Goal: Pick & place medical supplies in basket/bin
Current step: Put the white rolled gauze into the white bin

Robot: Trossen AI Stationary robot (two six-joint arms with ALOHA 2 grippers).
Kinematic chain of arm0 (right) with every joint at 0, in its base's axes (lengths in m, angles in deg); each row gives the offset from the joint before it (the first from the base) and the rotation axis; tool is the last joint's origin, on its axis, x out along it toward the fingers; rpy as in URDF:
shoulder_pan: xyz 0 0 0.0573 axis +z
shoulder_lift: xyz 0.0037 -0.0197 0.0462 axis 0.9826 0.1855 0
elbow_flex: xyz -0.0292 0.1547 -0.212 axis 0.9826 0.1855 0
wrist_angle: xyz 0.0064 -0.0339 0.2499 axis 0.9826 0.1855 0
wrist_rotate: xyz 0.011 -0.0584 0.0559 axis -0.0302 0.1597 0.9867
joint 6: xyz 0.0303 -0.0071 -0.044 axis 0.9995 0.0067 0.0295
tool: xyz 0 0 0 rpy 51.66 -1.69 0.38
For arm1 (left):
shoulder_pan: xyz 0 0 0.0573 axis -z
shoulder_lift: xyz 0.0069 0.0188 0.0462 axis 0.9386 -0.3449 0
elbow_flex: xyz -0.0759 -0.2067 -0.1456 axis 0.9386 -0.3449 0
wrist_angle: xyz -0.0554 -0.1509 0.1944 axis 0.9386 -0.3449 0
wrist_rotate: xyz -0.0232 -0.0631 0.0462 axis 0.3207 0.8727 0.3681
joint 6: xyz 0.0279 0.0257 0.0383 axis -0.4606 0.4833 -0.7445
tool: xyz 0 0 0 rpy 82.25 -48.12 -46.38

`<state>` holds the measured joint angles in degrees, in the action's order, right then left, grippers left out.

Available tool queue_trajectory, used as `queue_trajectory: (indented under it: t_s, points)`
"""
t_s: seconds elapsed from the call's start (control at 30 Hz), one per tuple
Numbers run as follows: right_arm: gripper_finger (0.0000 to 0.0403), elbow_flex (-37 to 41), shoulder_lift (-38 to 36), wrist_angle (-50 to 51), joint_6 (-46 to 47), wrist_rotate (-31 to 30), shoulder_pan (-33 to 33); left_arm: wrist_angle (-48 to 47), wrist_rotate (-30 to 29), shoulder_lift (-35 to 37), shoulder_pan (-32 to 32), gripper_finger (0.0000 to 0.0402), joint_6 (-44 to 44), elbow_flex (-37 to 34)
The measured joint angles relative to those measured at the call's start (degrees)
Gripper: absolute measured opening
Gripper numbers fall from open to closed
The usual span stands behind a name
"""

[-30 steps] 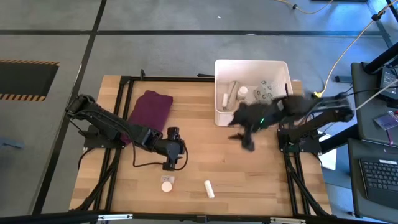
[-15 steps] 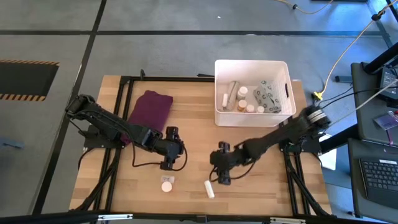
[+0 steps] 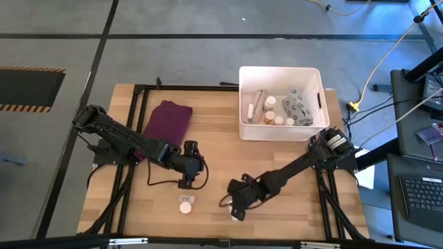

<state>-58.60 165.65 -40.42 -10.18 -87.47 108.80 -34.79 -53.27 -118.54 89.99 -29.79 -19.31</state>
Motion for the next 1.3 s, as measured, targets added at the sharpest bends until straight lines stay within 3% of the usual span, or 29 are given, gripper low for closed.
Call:
queue_trajectory:
  t_s: [0.33,0.7,0.83,1.1,1.3]
  points:
    - [0.0210,0.0,0.7,-1.0,13.8,0.0,2.4,-0.2,2.1,0.0,0.0,0.0251,1.8,0.0]
    - [0.0205,-0.3,6.8,-2.9,16.2,2.3,2.6,-0.6,2.7,0.0,0.0,0.0251,1.8,0.0]
    - [0.0170,-0.3,6.7,-0.3,13.2,3.3,2.5,-0.6,2.7,0.0,0.0,0.0251,1.8,0.0]
    - [0.0058,-0.2,6.7,1.1,-1.5,3.6,2.5,-1.1,2.5,0.0,0.0,0.0251,1.8,0.0]
    - [0.0038,0.6,2.1,3.8,-8.8,4.5,1.8,-1.8,2.5,0.0,0.0,0.0251,1.8,0.0]
